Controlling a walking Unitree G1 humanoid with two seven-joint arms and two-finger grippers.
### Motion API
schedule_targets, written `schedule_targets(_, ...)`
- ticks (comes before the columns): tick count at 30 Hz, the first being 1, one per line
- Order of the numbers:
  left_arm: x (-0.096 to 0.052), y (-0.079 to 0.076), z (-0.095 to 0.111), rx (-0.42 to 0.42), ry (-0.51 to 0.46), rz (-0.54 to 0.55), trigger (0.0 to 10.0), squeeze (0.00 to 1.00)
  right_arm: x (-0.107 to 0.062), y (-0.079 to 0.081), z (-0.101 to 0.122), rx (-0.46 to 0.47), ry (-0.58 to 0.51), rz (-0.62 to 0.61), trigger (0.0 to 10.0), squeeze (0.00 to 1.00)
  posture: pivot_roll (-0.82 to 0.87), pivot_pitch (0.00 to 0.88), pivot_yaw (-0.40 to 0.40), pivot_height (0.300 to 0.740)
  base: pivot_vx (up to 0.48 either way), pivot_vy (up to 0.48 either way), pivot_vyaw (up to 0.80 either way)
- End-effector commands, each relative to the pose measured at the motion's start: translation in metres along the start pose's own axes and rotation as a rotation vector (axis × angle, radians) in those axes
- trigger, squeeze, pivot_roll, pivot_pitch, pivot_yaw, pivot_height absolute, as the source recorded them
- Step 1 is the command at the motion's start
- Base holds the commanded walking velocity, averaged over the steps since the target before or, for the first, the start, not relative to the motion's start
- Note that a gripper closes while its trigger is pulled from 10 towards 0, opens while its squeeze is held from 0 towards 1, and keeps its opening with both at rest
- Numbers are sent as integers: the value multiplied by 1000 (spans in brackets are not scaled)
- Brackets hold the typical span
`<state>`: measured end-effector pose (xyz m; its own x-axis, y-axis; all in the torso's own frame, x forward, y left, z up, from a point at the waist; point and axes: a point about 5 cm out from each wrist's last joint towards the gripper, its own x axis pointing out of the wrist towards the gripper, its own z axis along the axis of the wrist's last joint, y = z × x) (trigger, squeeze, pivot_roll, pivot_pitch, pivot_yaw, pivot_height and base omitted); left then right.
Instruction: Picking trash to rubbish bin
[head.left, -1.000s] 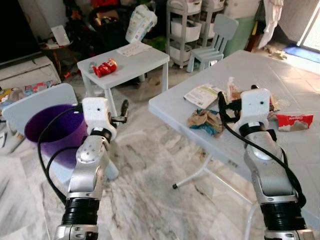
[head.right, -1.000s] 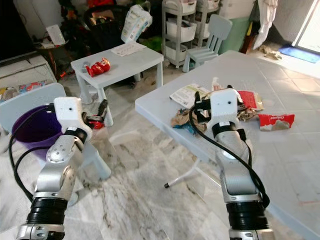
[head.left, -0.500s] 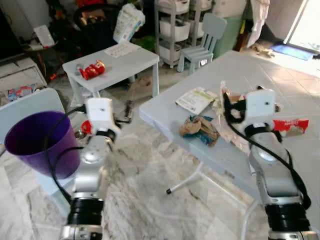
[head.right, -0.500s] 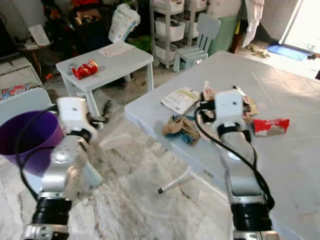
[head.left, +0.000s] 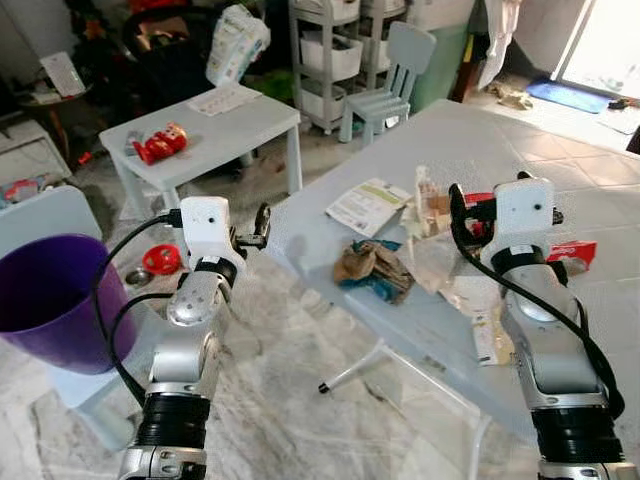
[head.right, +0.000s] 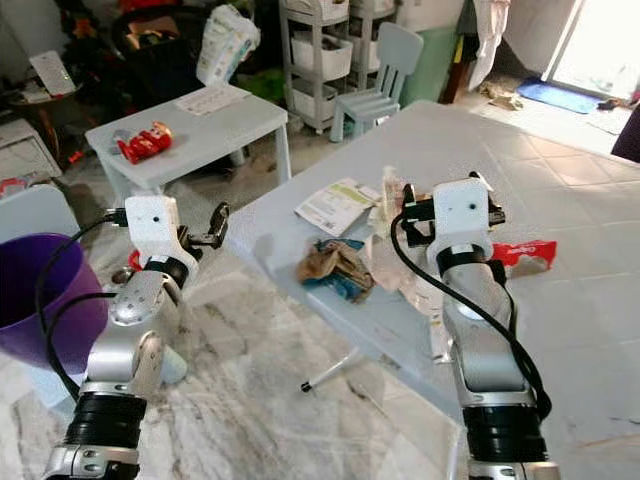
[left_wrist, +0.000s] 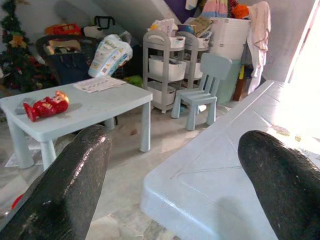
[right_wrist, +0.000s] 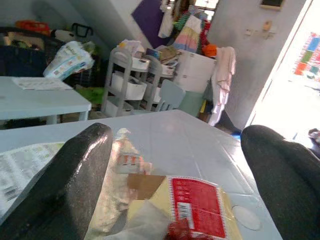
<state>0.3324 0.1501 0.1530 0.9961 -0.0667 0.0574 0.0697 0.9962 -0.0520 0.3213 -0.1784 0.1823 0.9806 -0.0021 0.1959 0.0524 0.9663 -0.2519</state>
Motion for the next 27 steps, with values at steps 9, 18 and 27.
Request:
schedule_targets(9, 0, -2, -4, -6, 31, -41, 10000, 0, 2, 3, 3, 6, -2, 17, 10000, 0, -58, 4, -20, 740, 0, 0, -267)
schedule_targets(18, 3, 7, 1, -5, 17, -12, 10000, 0, 3, 5, 4, 3, -4, 21, 10000, 0, -54, 0, -19, 740, 0, 0, -800)
schedule_targets(27, 4, 9, -1, -7, 36, 0, 10000, 0, 3, 4, 3, 3, -1, 18, 10000, 0, -54, 0, -14, 740, 0, 0, -800)
